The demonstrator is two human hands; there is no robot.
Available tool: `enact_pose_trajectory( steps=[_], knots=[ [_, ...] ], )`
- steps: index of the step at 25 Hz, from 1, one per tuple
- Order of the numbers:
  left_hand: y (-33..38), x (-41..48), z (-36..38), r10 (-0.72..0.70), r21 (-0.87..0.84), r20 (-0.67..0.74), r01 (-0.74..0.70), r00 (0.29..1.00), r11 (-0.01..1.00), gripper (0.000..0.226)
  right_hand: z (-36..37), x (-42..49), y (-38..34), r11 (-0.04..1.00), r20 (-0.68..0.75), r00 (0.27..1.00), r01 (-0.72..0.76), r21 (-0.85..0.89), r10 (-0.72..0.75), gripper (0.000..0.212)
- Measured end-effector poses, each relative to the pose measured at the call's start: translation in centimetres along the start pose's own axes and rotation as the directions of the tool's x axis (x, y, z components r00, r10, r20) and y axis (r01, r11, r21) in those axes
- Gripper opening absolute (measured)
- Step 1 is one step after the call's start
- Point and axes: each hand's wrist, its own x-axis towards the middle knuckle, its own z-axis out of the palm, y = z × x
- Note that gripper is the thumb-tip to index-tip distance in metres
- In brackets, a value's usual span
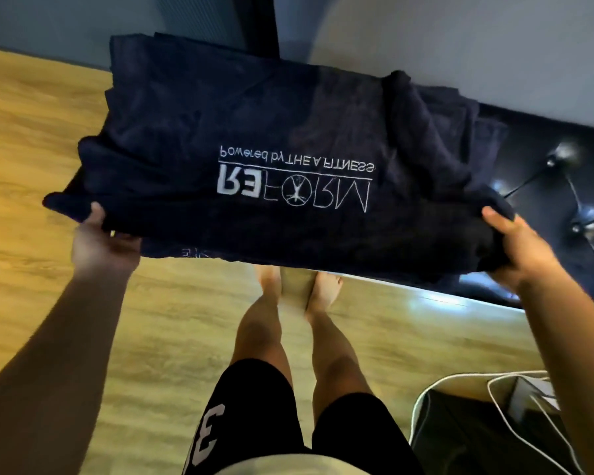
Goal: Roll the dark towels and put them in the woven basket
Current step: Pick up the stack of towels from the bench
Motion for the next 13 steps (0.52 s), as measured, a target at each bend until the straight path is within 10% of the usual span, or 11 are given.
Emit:
enact_pose_trajectory(
  steps=[6, 10, 13],
  knots=[
    [-0.6, 2.8, -4.2, 0.082, 0.503, -0.211, 0.036, 0.974, 0.864, 0.016, -4.3, -1.4, 5.0, 0.974, -0.075, 0.981, -0.187, -0.128, 0.178, 0.015],
    [4.7, 6.8, -0.6, 0.312, 0.697, -0.118, -0.145, 0.943, 0.702, 0.051, -2.1, 3.2, 2.5, 0.943, -0.221, 0.975, -0.094, -0.32, 0.022, 0.103],
    [4.1, 8.3, 4.3, 0.105, 0.828, 0.098, -0.14, 0.99, 0.542, 0.068, 0.0, 4.3, 2.9, 0.937, -0.287, 0.957, -0.054, -0.344, -0.05, 0.089]
  ],
)
